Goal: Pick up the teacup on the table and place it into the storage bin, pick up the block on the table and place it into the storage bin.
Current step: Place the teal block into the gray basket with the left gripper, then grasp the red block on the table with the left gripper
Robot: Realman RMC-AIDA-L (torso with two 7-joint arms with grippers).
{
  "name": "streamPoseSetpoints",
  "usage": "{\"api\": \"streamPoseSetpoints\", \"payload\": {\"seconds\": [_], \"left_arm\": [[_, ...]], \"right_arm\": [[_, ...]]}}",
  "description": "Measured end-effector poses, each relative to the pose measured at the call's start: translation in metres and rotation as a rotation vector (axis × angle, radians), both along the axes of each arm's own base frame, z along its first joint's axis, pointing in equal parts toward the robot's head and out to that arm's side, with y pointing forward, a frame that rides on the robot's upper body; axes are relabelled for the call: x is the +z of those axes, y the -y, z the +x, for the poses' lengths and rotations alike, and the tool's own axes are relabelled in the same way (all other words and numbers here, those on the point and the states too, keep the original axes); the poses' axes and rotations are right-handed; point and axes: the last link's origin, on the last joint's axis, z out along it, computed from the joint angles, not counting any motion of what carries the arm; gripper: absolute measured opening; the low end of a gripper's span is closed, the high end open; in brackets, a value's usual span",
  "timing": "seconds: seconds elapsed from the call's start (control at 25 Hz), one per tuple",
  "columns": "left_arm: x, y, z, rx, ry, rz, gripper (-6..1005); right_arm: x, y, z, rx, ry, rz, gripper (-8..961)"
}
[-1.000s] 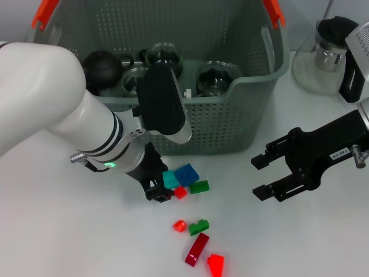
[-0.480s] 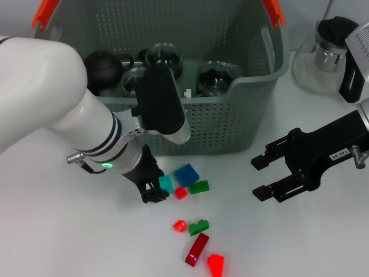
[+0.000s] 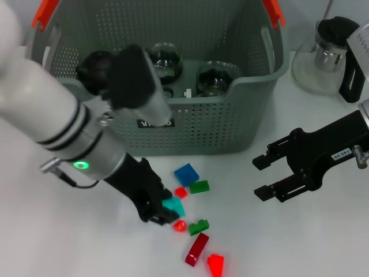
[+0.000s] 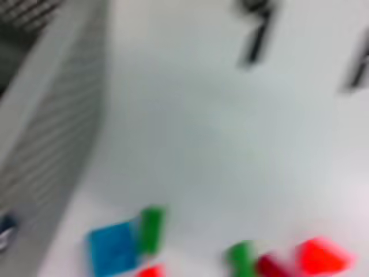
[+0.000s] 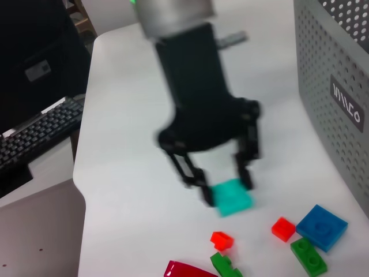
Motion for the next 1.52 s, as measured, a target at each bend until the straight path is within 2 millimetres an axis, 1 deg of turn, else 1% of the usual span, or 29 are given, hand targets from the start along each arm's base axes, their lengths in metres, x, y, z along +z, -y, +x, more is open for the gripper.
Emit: {"api": "streamPoseSetpoints", "payload": {"seconds": [0.08,0.12,0.16,0.2,0.32,0.4,0.44,0.56,0.64,0.72,0.8,0.84,0.88,0.92,1.08,1.24,1.36,1.52], "left_arm": [[0.010,0.007,0.006,0.023,0.071,-0.041,397],[0.023,0.012,0.012,0.046,0.162,-0.085,397],[0.030,0.013,0.016,0.055,0.216,-0.097,397],[0.030,0.013,0.016,0.055,0.216,-0.097,397],[0.058,0.012,0.030,0.056,0.414,-0.112,397],[0.077,0.007,0.036,0.046,0.521,-0.081,397],[0.090,0.002,0.038,0.041,0.578,-0.041,397],[0.113,-0.013,0.041,0.035,0.649,0.065,397],[0.125,-0.028,0.043,0.052,0.661,0.160,396],[0.132,-0.045,0.041,0.095,0.654,0.247,396],[0.136,-0.063,0.039,0.146,0.643,0.323,396],[0.137,-0.077,0.037,0.185,0.633,0.373,396],[0.137,-0.085,0.036,0.207,0.623,0.397,396],[0.136,-0.096,0.034,0.239,0.602,0.437,396],[0.127,-0.124,0.030,0.292,0.521,0.533,396],[0.120,-0.137,0.028,0.301,0.462,0.618,426],[0.117,-0.140,0.030,0.290,0.437,0.636,457],[0.120,-0.142,0.032,0.286,0.430,0.660,537]], "right_arm": [[0.000,0.000,0.000,-0.001,0.001,0.000,715],[0.001,0.000,0.001,-0.001,0.001,0.001,716],[0.001,0.000,0.001,0.000,0.002,0.001,716],[0.000,0.000,0.001,0.001,0.003,0.000,716],[0.000,0.001,0.001,0.004,0.005,-0.004,716],[-0.001,0.001,0.000,0.006,0.004,-0.008,716],[-0.001,0.001,0.000,0.007,0.004,-0.009,715],[-0.002,0.003,0.000,0.009,0.003,-0.016,715],[-0.002,0.003,0.000,0.010,0.002,-0.020,716],[-0.003,0.004,0.000,0.009,0.002,-0.024,716],[-0.003,0.004,0.000,0.008,0.001,-0.026,716],[-0.003,0.004,0.000,0.007,0.001,-0.026,716],[-0.004,0.005,0.000,0.007,0.001,-0.028,715],[-0.004,0.005,0.000,0.007,0.001,-0.029,715],[-0.005,0.005,0.000,0.005,0.001,-0.030,715],[-0.005,0.005,0.000,0.001,0.001,-0.031,715],[-0.005,0.005,0.000,0.000,0.000,-0.030,716],[-0.005,0.005,-0.001,0.001,-0.002,-0.028,716]]}}
